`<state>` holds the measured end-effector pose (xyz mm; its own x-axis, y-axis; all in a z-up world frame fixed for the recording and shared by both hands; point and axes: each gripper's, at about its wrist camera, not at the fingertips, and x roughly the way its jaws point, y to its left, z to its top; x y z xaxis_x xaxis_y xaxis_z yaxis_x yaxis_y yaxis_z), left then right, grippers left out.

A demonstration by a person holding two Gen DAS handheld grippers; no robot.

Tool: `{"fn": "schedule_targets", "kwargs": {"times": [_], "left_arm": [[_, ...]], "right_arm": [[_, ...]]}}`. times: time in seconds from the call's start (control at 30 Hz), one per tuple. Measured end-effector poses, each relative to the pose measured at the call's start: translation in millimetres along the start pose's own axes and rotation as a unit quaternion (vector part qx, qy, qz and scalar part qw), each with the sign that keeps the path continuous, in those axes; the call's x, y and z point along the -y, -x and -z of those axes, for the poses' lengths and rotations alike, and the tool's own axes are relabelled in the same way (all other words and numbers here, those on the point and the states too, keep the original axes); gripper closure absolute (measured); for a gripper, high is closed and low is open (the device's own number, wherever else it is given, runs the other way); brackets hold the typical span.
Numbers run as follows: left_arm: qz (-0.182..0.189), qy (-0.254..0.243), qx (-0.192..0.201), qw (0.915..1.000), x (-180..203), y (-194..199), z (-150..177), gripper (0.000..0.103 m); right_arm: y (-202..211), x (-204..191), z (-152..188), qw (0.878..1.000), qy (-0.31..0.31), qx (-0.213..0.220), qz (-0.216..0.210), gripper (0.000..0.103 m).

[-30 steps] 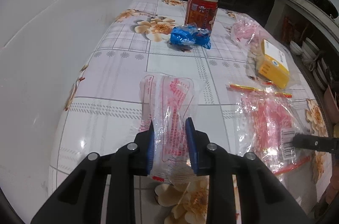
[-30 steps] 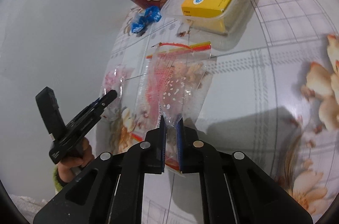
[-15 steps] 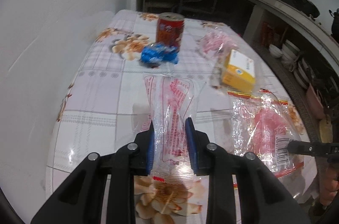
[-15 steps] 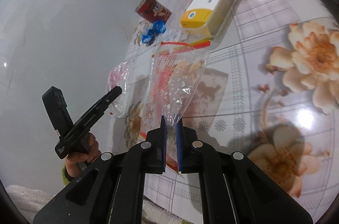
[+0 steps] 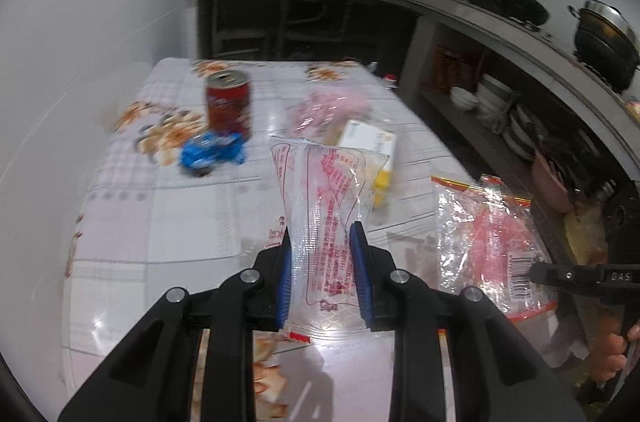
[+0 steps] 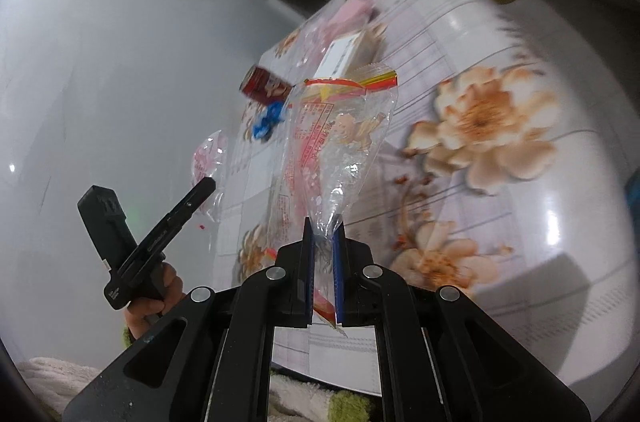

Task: Collect trash
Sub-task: 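Carry both bags over the blue wastebasket and open both tools to drop them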

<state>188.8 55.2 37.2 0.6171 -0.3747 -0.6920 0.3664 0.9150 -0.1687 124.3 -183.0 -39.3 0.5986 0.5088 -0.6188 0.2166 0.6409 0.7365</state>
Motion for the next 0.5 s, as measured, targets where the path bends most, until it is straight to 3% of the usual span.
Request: {"fn": "schedule_targets", "kwargs": {"times": [0.5], "left_arm": [[0.087, -0.075, -0.007, 0.9934, 96, -17, -18, 0.078]], "right_arm": [[88, 48, 18, 0.995, -0.053, 0.087, 0.019, 0.097]]}}
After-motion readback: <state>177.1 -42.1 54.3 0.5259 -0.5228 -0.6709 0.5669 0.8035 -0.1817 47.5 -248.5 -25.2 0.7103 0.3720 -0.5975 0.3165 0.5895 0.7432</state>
